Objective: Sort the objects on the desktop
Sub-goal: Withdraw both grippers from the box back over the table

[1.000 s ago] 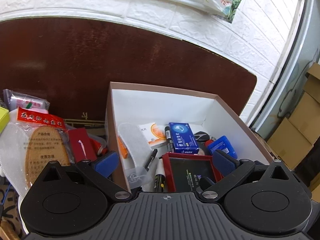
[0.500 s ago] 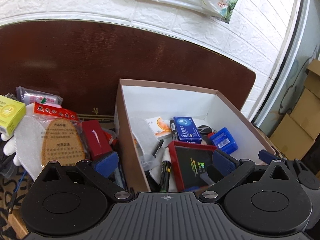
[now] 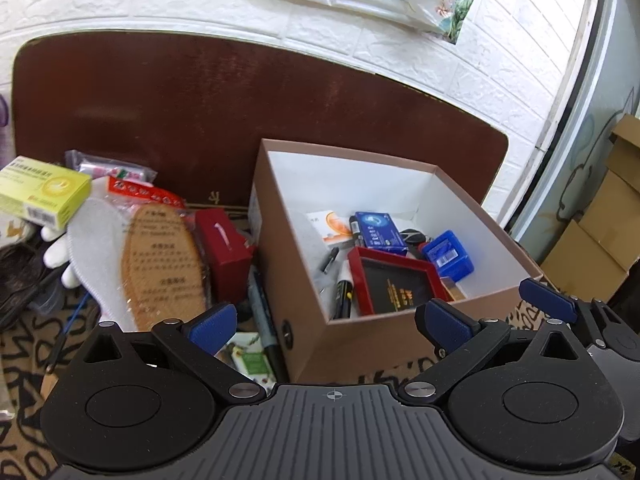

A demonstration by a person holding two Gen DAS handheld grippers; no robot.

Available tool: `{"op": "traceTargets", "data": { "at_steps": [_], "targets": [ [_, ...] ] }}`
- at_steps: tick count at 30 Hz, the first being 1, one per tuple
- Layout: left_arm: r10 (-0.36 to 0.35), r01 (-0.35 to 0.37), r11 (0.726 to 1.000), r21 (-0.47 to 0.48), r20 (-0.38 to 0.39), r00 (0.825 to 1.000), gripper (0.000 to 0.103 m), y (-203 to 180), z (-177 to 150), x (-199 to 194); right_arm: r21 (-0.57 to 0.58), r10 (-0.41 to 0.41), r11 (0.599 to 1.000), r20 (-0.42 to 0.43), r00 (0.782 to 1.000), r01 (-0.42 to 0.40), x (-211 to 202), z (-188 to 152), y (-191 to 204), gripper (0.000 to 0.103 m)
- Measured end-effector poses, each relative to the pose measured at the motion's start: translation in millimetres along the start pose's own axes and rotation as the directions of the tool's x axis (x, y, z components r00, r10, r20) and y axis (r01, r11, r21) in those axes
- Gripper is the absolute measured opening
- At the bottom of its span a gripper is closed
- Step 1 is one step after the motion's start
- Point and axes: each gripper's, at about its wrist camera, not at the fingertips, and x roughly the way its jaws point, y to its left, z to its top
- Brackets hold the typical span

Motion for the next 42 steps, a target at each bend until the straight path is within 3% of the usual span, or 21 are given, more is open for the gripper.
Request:
{"op": "traceTargets", "data": {
  "at_steps": [20, 42],
  "targets": [
    [0.086, -0.086, 0.996, -0.006, -0.022, 0.996, 0.103, 21, -50, -47, 0.019, 0.075, 0.997, -0.055, 0.996, -0.074, -32, -33, 36, 0.103],
    [0.160, -0.168, 0.976, -0.135, -0.074, 0.984, 0.103, 77, -116, -91, 0.021, 0.203, 0.979, -0.164, 0.965, -0.202, -54, -80, 95, 0.103]
  ]
}}
